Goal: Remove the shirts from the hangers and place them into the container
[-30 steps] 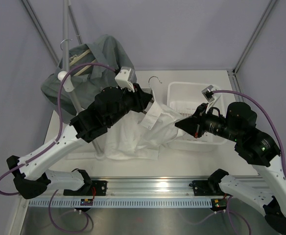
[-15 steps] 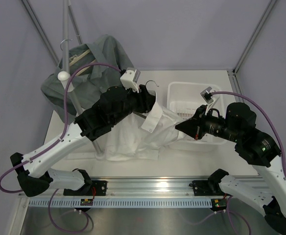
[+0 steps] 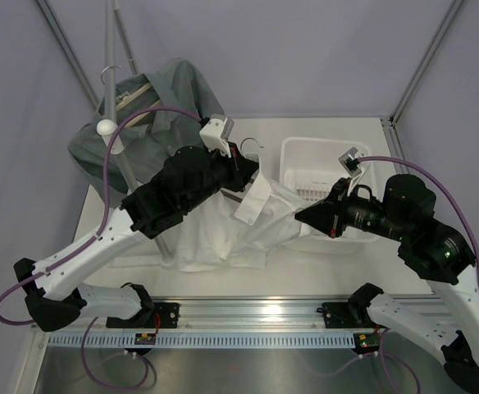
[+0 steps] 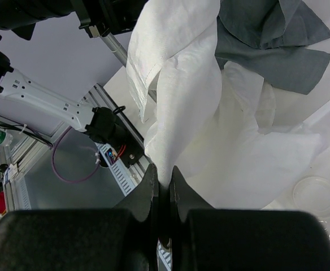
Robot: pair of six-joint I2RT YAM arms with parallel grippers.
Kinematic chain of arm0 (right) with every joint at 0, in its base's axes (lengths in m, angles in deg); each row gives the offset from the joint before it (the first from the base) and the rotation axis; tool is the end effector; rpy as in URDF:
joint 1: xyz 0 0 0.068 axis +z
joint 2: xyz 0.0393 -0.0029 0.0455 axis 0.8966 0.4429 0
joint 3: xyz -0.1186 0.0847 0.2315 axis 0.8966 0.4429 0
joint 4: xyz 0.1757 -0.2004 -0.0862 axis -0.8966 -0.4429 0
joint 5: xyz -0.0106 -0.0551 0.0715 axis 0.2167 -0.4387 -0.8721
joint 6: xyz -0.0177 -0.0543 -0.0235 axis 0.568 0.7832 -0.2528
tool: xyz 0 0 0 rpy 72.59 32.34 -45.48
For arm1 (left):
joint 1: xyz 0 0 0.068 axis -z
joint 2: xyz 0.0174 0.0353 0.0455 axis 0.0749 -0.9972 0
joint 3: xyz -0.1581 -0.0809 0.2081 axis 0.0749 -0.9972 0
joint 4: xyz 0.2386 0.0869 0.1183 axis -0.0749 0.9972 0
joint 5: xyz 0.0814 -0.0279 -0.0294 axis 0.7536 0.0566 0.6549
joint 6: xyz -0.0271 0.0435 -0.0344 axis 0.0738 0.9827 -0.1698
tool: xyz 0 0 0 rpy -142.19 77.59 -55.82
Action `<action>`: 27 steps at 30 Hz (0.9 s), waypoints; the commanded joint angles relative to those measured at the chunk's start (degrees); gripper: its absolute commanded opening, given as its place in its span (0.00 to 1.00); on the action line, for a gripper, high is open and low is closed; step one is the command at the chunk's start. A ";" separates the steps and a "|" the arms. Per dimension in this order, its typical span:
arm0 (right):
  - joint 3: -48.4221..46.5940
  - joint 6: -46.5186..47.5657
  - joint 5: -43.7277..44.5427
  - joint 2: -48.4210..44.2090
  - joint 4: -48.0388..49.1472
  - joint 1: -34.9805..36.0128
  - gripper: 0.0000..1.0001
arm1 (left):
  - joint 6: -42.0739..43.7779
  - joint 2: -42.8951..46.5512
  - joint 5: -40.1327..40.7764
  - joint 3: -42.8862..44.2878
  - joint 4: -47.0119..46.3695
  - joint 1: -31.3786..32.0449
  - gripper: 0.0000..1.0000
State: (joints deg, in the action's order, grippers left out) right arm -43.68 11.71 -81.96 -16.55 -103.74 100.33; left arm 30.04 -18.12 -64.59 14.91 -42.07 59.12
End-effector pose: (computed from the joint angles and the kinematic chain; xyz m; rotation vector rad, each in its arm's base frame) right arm 0.1070 0.1023 0.4508 -0.5896 1.8362 1.0360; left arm 0.1795 -0.2373 0.4454 0.2916 1.7978 -0.8323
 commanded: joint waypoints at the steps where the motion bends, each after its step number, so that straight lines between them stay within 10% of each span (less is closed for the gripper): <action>1: -2.99 0.26 -2.68 -1.09 5.91 0.12 0.00 | -0.98 1.11 2.24 0.72 0.14 0.54 0.00; 4: -3.17 0.61 -1.54 -0.92 4.86 0.12 0.07 | -1.33 1.38 5.66 2.64 4.08 1.16 0.00; 7: -2.91 1.58 -1.62 -0.65 3.81 0.12 0.64 | -1.16 1.03 9.00 7.04 9.88 2.04 0.00; 13: 2.27 1.58 -5.84 -3.99 5.47 0.12 0.77 | 0.33 0.59 13.76 12.49 14.55 3.97 0.00; 19: 6.32 1.67 -5.50 -4.88 6.26 0.12 0.75 | -0.10 0.76 14.47 12.93 14.90 4.23 0.00; 27: 7.11 2.20 -3.30 -3.91 6.44 0.20 0.03 | -0.28 1.81 15.35 11.97 14.99 4.67 0.00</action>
State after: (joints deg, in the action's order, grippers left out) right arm -36.60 13.50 -85.59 -20.66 -99.17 100.36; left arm 30.19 -18.03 -51.62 25.51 -24.22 63.43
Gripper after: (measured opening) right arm 0.094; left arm 0.053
